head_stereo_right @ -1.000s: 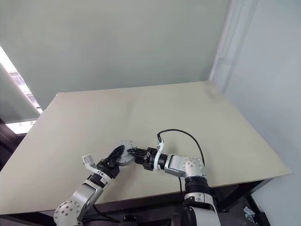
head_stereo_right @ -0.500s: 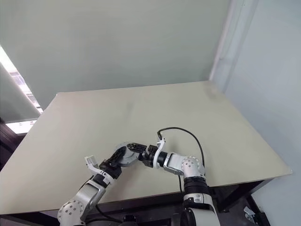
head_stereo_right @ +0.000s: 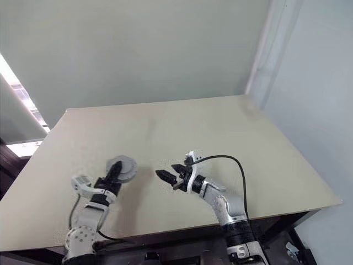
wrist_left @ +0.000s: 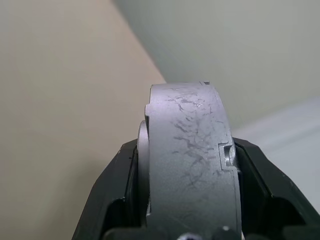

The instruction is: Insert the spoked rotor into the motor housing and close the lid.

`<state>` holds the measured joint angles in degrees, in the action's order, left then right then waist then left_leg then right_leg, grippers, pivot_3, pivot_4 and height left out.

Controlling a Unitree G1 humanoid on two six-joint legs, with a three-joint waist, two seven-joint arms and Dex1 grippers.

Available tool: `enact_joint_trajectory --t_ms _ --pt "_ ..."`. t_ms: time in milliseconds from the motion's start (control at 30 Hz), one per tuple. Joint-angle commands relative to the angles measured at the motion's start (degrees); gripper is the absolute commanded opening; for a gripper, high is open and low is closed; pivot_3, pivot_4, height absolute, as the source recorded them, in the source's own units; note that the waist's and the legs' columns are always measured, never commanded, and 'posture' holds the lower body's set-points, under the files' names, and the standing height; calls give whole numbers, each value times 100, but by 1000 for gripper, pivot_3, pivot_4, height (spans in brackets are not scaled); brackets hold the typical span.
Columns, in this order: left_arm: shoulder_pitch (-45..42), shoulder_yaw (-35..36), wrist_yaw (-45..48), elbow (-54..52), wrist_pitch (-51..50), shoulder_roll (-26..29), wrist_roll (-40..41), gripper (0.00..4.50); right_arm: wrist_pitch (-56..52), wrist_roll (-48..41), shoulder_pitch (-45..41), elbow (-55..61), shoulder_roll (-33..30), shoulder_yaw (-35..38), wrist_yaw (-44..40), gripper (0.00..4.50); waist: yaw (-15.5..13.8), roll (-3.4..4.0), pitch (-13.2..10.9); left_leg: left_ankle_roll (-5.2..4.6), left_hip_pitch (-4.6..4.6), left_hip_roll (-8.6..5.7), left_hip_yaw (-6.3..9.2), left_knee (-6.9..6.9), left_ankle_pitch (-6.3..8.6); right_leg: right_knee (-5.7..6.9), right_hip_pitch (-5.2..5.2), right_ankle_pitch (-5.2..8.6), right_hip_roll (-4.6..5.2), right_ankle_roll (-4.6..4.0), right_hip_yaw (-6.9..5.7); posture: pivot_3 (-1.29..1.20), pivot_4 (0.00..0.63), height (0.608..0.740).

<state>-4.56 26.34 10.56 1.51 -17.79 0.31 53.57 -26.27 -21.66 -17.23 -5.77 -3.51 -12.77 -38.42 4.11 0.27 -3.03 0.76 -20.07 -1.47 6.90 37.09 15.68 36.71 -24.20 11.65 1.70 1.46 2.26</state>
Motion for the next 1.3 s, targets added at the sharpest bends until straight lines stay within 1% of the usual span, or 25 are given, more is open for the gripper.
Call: enact_joint_trajectory --t_ms 33,133,233,400,633,867,1033,1200,1267,1300 --pt "-498 387 -289 283 759 122 -342 2036 594 454 7 430 -145 -486 -249 4500 -12 -9 0 0 -1 -1 1 3 0 0 1 0 1 0 -1 0 0 740" --pt "-664 508 -378 600 946 103 -431 2036 806 656 24 519 -250 -716 -329 4500 -29 -38 2 0 -1 -3 1 8 0 0 4 -1 3 1 -1 0 0 740" --pt "-743 521 -430 886 1138 89 -619 2036 965 801 27 589 -300 -873 -383 4500 -116 -80 5 0 -2 -6 4 10 0 0 5 -2 5 1 -1 0 0 740" --pt "-770 538 -452 1236 1336 105 -883 2036 1079 944 49 604 -348 -957 -404 4500 -173 -105 3 0 -3 -5 6 14 0 0 6 -3 5 0 -3 0 0 740" --pt "-835 550 -489 1536 1460 106 -1102 2035 1057 1001 104 619 -361 -946 -402 4500 -180 -114 3 0 3 -6 6 27 0 0 19 -8 5 4 -5 0 0 740" --pt "-840 498 -559 1676 1300 169 -1240 2035 1052 1075 108 621 -355 -944 -363 4500 -178 -115 3 0 24 -5 5 28 1 0 39 -11 4 5 -4 0 0 740" --pt "-825 468 -779 1825 1279 297 -1543 2035 1039 1123 95 582 -349 -917 -330 4500 -174 -117 2 0 55 -4 5 26 1 -1 72 -10 4 5 -5 0 0 740" --pt "-803 395 -826 1758 1043 295 -1533 2035 1028 1146 87 547 -346 -920 -313 4500 -153 -115 3 0 63 -1 5 27 0 3 76 -10 2 4 -6 0 0 740" --pt "-871 411 -1061 1904 1230 292 -1736 2758 1018 1150 74 530 -338 -915 -306 4500 -155 -115 3 0 64 -1 5 27 0 4 77 -10 2 5 -6 0 0 740" --pt "-894 419 -1094 1959 1270 302 -1773 2965 1017 1154 64 516 -333 -912 -303 4500 -156 -115 3 0 63 -2 7 27 0 3 77 -10 2 5 -6 0 0 740"
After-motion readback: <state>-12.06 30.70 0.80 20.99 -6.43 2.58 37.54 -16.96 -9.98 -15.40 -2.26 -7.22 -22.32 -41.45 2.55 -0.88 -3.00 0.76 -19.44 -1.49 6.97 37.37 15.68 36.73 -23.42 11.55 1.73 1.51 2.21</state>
